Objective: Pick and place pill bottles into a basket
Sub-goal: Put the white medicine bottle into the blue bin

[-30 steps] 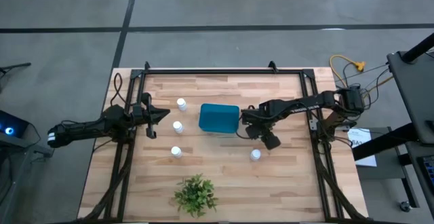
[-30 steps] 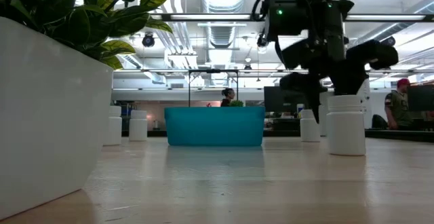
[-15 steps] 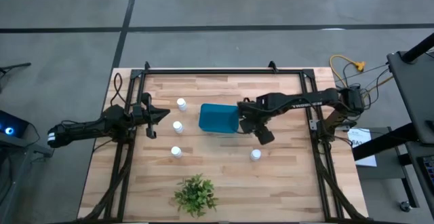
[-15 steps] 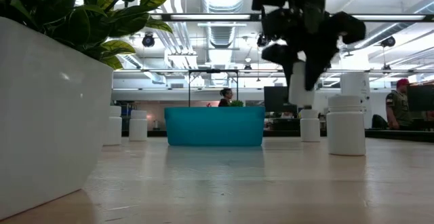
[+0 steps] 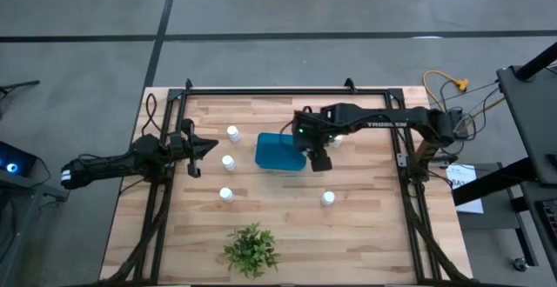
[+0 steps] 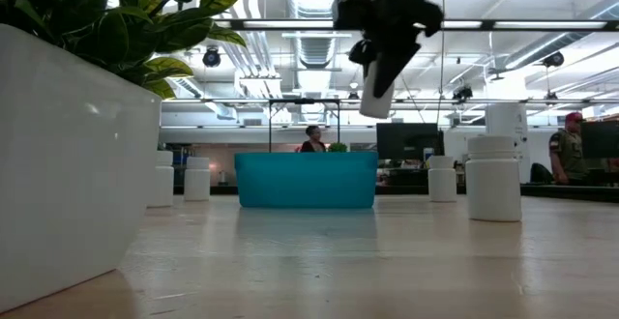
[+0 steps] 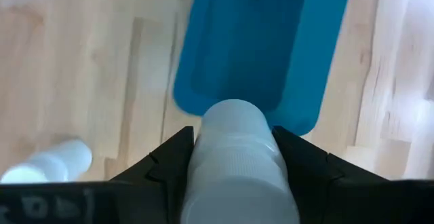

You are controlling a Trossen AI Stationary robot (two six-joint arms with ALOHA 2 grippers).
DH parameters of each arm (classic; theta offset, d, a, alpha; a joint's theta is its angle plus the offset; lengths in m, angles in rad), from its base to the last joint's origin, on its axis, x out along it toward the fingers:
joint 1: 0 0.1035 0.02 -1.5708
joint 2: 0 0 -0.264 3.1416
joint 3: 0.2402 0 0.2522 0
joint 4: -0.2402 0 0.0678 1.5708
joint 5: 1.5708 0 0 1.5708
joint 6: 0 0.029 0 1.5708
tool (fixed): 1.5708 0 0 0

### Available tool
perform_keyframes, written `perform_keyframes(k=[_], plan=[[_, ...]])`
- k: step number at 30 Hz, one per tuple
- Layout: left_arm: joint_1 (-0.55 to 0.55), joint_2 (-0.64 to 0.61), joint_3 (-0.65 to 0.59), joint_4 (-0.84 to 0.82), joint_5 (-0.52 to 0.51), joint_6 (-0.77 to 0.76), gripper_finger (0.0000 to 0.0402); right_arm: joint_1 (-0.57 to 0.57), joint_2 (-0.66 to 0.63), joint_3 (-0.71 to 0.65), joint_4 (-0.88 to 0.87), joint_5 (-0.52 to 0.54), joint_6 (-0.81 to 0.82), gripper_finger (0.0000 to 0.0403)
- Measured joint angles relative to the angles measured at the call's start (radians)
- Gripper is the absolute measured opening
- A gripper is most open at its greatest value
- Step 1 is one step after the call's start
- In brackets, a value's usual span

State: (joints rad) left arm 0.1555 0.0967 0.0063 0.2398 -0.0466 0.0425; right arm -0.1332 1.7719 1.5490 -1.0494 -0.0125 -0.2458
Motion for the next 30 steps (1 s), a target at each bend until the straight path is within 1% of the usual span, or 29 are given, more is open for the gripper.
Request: perform_keyframes(k=[3,6,10,15,19,24,30], plan=[[0.000,-0.001,0.000,0.001,-0.020,0.000,0.0000,-0.017,0.052,0.049,-0.032,0.019,0.046,0.0166],[0.000,-0.001,0.000,0.001,-0.023,0.000,0.0000,-0.035,0.108,0.114,-0.028,0.051,0.106,0.0166],[0.000,-0.001,0.000,0.000,-0.023,0.000,0.0000,-0.055,0.174,0.225,-0.036,0.082,0.151,0.0166],[0.000,-0.001,0.000,-0.002,-0.023,-0.001,0.0000,-0.071,0.269,0.381,-0.146,0.097,0.236,0.0166],[0.000,-0.001,0.000,-0.003,-0.023,-0.004,0.0000,-0.071,0.352,0.486,-0.215,0.098,0.246,0.0166],[0.000,0.001,0.000,-0.004,-0.023,-0.009,0.0000,-0.070,0.409,0.521,-0.219,0.102,0.244,0.0166],[0.000,0.001,0.000,-0.004,-0.023,-0.009,0.0000,-0.071,0.418,0.471,-0.211,0.110,0.243,0.0166]])
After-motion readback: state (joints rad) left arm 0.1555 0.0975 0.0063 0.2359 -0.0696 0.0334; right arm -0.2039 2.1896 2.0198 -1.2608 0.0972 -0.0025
